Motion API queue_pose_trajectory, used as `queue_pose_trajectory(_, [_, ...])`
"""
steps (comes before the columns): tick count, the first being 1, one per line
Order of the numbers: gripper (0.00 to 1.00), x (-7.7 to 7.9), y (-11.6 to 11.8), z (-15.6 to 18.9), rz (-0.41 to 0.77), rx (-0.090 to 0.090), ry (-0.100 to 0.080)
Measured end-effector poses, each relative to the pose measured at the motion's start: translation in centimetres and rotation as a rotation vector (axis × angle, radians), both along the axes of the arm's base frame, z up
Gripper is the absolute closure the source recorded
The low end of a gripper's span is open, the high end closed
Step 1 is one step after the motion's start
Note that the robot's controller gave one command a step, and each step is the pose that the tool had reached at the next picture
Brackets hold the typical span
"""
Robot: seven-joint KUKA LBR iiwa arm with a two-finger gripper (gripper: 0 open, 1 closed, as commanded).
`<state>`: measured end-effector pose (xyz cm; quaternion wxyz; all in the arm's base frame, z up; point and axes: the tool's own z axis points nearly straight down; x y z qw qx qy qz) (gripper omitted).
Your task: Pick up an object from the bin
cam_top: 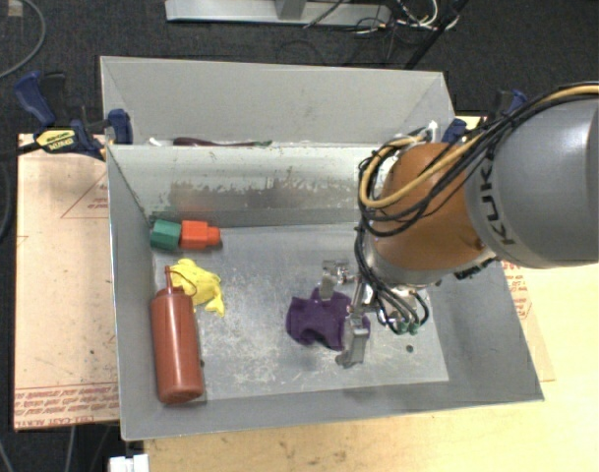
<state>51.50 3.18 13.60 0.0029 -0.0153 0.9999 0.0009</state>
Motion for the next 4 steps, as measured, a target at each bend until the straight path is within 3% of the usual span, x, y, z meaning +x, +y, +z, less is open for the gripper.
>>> queue_pose_trajectory(1, [1.00, 3.1, -1.8, -6.5, 0.379, -0.003, -0.004])
queue_pose_trajectory(2, [1.00, 3.1, -1.8, -6.5, 0.378, -0.003, -0.004])
queue_pose_trajectory(3, [1.00, 2.7, -1.3, -2.6, 0.375, -0.002, 0.001])
queue_pose_trajectory(4, [1.00, 2.6, -2.1, 10.1, 0.286, -0.002, -0.008])
